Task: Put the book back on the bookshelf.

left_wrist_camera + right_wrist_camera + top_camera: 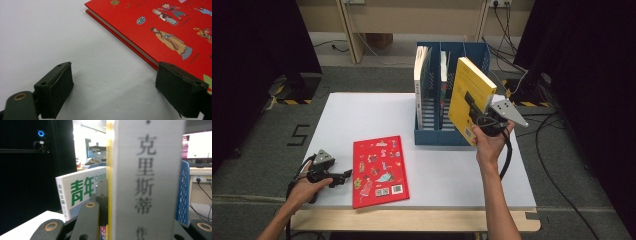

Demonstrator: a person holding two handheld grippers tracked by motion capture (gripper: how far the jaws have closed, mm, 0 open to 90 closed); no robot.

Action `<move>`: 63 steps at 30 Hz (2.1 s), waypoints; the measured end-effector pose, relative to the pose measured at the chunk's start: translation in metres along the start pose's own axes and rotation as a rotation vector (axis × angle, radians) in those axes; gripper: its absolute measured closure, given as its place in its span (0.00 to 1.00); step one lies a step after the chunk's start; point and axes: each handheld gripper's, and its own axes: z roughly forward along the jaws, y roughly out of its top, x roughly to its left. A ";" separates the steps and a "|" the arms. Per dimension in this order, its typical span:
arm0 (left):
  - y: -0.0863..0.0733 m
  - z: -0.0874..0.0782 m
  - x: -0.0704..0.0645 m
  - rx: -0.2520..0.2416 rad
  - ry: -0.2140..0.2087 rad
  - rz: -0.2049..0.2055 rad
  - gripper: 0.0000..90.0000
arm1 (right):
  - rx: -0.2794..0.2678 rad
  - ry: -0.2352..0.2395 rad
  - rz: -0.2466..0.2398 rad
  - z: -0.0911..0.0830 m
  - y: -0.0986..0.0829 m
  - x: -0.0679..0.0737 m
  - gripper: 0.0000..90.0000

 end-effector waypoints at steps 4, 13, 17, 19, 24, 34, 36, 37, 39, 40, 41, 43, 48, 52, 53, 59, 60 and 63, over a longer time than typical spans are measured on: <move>0.000 0.000 0.000 0.000 0.000 0.000 0.15 | 0.008 -0.024 0.002 0.015 -0.002 -0.002 0.83; 0.000 0.000 0.000 0.000 0.000 0.000 0.15 | 0.019 -0.064 0.034 0.046 -0.005 -0.005 0.83; 0.000 0.000 0.000 0.000 0.000 0.000 0.15 | 0.039 -0.087 0.044 0.061 -0.011 -0.009 0.83; 0.000 0.000 0.000 0.000 0.000 0.000 0.15 | 0.052 -0.095 0.045 0.067 -0.013 -0.011 0.83; 0.000 0.000 0.000 0.000 0.000 0.000 0.15 | 0.067 -0.117 0.034 0.082 -0.018 -0.014 0.83; 0.000 0.000 0.000 0.001 0.000 0.000 0.15 | 0.074 -0.169 0.048 0.107 -0.031 -0.024 0.83; 0.000 0.000 0.000 0.001 0.000 0.000 0.15 | 0.084 -0.175 0.055 0.113 -0.035 -0.025 0.83; 0.000 0.000 0.000 0.001 0.000 0.000 0.15 | 0.090 -0.181 0.049 0.116 -0.037 -0.026 0.83; 0.000 0.000 0.000 0.001 0.000 0.000 0.15 | 0.097 -0.184 0.052 0.122 -0.040 -0.026 0.83; 0.000 0.000 0.000 0.002 0.000 0.003 0.15 | 0.099 -0.184 0.058 0.124 -0.041 -0.026 0.83; 0.000 0.000 0.000 0.001 0.001 0.001 0.15 | 0.106 -0.188 0.051 0.127 -0.042 -0.026 0.83; 0.000 0.000 0.000 0.001 0.001 0.001 0.15 | 0.105 -0.195 0.052 0.131 -0.044 -0.026 0.83; 0.000 0.000 0.000 0.000 0.001 0.001 0.15 | 0.125 -0.208 0.053 0.140 -0.052 -0.027 0.83; 0.000 0.000 0.000 0.002 0.001 0.003 0.15 | 0.135 -0.222 0.059 0.145 -0.059 -0.030 0.83; 0.000 0.000 0.000 0.002 0.002 0.004 0.15 | 0.141 -0.230 0.068 0.146 -0.061 -0.030 0.83; 0.000 0.000 0.000 0.002 0.001 0.003 0.15 | 0.134 -0.239 0.049 0.147 -0.061 -0.030 0.83; 0.000 0.000 0.000 0.002 0.001 0.003 0.15 | 0.136 -0.242 0.053 0.147 -0.061 -0.030 0.83; 0.000 0.000 0.000 0.002 0.001 0.003 0.15 | 0.137 -0.245 0.062 0.146 -0.065 -0.029 0.83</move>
